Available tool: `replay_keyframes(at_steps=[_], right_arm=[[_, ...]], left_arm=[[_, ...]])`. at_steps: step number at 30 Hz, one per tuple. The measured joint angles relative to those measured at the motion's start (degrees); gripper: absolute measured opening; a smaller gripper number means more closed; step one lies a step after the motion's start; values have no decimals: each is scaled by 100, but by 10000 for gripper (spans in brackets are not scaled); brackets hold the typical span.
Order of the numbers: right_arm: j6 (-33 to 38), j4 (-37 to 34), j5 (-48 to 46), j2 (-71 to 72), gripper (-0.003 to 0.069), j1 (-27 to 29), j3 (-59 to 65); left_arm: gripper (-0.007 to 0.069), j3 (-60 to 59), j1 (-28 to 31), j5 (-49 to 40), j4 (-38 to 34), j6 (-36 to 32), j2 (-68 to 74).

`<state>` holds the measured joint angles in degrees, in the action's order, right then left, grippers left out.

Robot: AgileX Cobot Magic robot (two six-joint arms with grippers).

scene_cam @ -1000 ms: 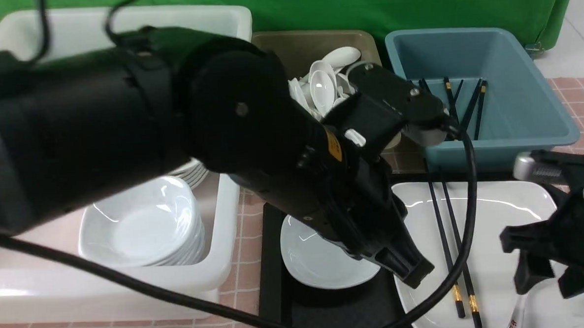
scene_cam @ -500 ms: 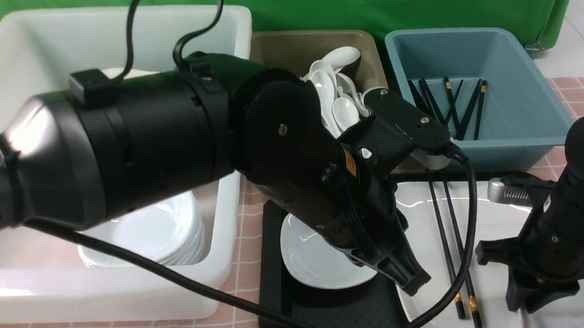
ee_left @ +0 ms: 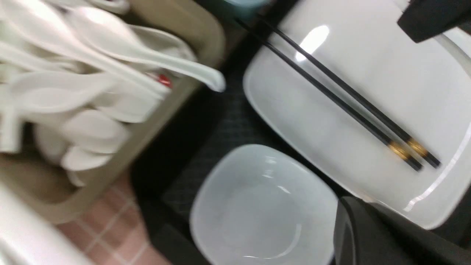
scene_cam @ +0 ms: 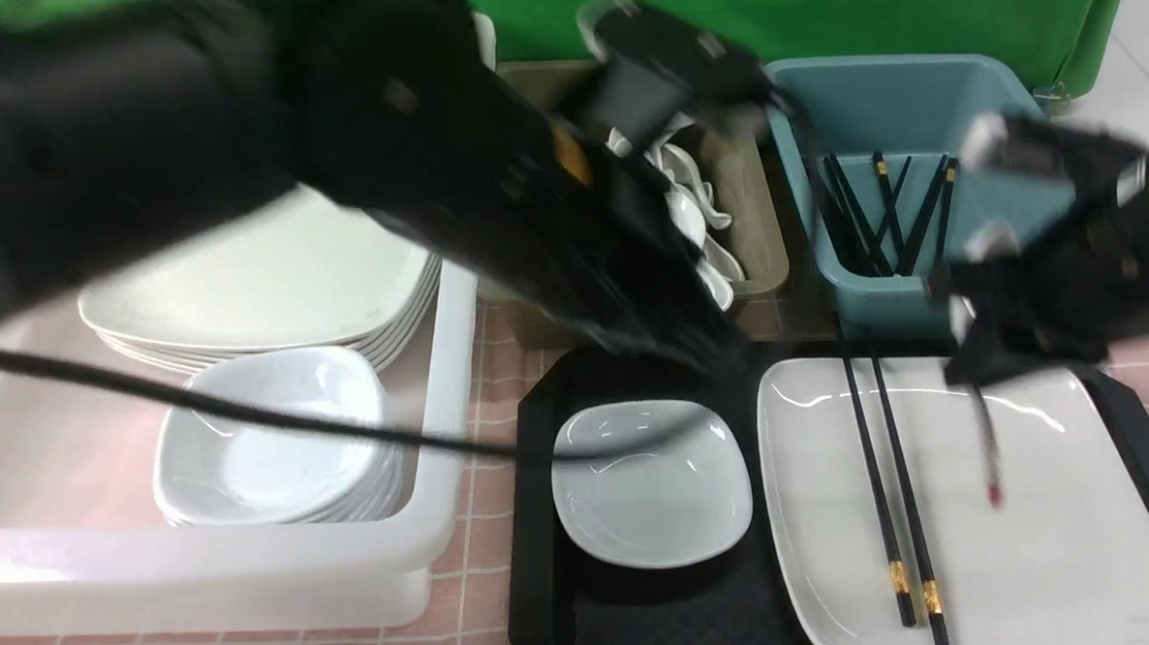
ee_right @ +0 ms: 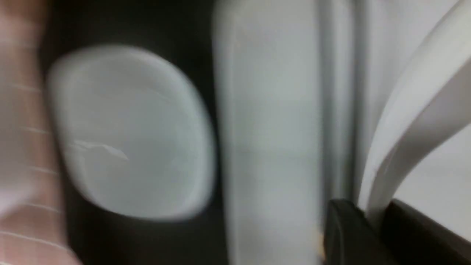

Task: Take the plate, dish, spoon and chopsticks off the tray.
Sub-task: Use the right arm to grab a soup spoon from the plate, then use the right arm to put the soup spoon into the small storage box in the middle

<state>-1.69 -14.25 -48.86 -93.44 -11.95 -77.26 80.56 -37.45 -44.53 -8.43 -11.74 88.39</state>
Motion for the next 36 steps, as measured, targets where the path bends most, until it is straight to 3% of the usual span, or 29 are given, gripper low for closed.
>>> replay_keyframes(at_steps=[4, 8, 17, 22, 26, 27, 30, 33, 36], right_arm=[[400, -411, 91, -629, 143, -259, -1392], [363, -484, 240, -1661, 143, -466, -2741], [-231, -502, 337, -3802, 175, -673, -5178], [-354, -476, 23, -4354, 458, -668, -5884], [-192, -441, -1136, -4306, 523, -634, -6371], [-172, -408, -1356, -4291, 517, -628, -6469], [46, -188, -1601, -3923, 365, -534, -6575], [134, 43, -1601, -3144, 99, -473, -6090], [235, 387, -1601, -2276, 45, -473, -5149]], left_arm=[[-3, 24, 890, -18, -97, 16, -417], [-3, 24, 1528, -173, -368, -3, -675], [-3, 24, 1695, -895, -509, -13, -817], [-3, 24, 1695, -1167, -678, -13, -860], [-3, 24, 1695, -1256, -827, -13, -872], [-3, 24, 1695, -1260, -862, -20, -872], [-3, 24, 1577, -1268, -965, -94, -878], [-3, 24, 1142, -1279, -899, -138, -878], [-3, -23, 624, -1297, -848, -138, -883]])
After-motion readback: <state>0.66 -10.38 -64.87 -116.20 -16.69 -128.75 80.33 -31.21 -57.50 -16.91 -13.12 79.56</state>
